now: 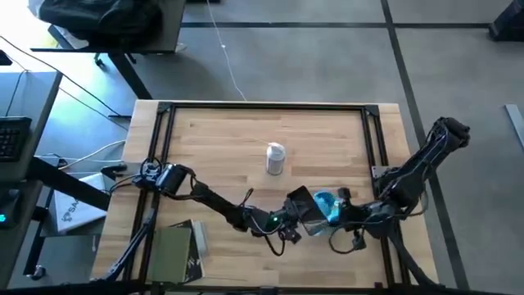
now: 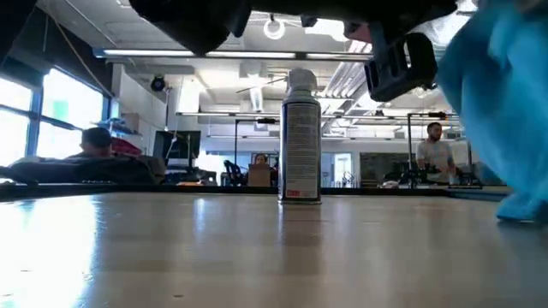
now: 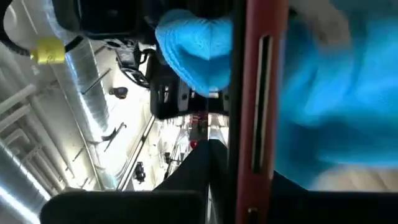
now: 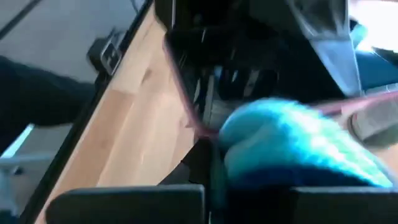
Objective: Apply microfiber cloth
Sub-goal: Wipe the pink cellphone with a blue microfiber cloth
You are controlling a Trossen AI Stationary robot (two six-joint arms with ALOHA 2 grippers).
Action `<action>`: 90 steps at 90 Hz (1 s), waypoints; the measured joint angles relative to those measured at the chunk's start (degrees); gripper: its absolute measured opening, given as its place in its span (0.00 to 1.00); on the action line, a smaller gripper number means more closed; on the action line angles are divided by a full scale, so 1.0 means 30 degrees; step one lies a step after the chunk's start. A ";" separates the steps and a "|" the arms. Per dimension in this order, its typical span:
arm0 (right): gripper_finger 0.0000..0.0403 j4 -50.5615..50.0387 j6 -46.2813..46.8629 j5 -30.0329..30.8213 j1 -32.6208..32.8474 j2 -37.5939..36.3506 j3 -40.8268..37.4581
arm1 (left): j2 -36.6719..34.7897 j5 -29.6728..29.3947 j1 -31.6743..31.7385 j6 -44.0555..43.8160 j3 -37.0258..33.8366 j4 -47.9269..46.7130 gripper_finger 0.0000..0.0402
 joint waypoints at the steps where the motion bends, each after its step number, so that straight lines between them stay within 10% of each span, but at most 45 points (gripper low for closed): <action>1: 0.00 -0.0191 0.0129 0.0006 0.0026 -0.0131 0.0000 | 0.0000 -0.0019 0.0005 0.0005 0.0000 -0.0019 0.03; 54: 0.00 0.1854 -0.2945 0.1018 0.0223 -0.2340 0.0022 | 0.0048 0.0439 0.0033 -0.1625 -0.0073 -0.2575 0.03; 90: 0.00 0.6445 -0.5272 0.0832 -0.1268 0.1903 0.0044 | 0.0066 0.2206 0.0095 -0.0197 -0.0095 -0.1176 0.03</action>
